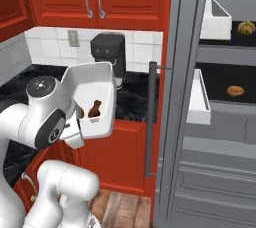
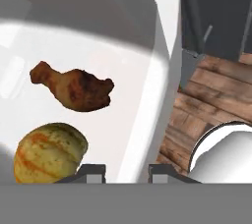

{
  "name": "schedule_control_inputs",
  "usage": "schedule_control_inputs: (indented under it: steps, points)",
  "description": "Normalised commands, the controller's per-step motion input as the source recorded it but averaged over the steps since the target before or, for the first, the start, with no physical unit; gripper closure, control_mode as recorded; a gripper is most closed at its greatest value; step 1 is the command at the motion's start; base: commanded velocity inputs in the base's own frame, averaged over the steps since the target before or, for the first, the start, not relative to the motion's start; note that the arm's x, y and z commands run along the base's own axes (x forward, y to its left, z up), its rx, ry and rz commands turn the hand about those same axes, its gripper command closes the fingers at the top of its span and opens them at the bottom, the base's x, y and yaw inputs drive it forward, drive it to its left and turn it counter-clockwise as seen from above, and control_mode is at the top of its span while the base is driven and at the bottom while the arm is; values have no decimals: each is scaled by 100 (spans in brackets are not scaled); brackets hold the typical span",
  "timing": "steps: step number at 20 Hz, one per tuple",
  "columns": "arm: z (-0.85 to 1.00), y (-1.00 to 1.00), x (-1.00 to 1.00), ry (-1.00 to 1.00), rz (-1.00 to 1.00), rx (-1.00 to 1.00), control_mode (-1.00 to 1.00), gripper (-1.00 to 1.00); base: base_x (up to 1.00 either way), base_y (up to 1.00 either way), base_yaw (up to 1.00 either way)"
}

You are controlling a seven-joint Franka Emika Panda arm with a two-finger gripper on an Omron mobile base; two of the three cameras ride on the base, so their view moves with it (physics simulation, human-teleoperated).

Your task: Place the tupperware on the top shelf of the fridge. Make space for the tupperware among the existing items by rearranging them on the shelves if needed. Close the fridge door when finished.

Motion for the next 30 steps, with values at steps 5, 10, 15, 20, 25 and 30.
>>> schedule_control_inputs:
  steps: [5,10,15,20,25,30]
  points:
    - [0,0,0,0,0,0,100,100,-100,7,-4]
    - [0,0,0,0,0,0,100,100,-76,-10,-38]
    - [0,0,0,0,0,0,100,100,-17,-38,-60]
    - [0,0,0,0,0,0,100,100,0,-49,-62]
    - [0,0,0,0,0,0,100,100,5,-52,-53]
    - [0,0,0,0,0,0,100,100,34,-42,-14]
